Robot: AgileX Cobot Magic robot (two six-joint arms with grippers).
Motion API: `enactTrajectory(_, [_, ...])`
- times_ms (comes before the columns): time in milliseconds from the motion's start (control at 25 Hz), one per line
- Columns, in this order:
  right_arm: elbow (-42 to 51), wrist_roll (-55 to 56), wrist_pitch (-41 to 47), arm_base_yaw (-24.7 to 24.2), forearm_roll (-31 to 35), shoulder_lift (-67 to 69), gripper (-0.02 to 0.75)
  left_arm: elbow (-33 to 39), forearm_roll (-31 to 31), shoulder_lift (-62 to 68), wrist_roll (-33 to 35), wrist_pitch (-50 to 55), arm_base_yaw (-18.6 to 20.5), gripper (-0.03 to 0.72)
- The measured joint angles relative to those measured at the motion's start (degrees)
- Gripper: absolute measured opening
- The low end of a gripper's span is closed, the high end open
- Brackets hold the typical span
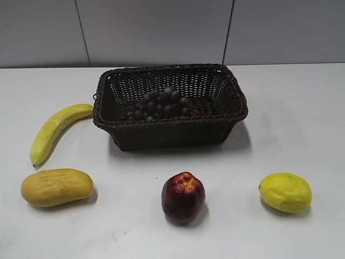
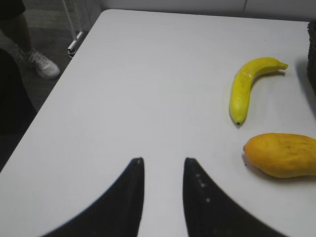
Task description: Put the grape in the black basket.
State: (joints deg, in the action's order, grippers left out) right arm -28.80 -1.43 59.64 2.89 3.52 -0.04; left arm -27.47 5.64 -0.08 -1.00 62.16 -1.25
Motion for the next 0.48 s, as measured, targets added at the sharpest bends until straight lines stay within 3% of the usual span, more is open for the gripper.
enactTrajectory(480, [0.0,0.0,0.0,0.0,0.0,-0.3,0.591,0.0,0.0,0.0,0.0,0.0,0.0,0.217])
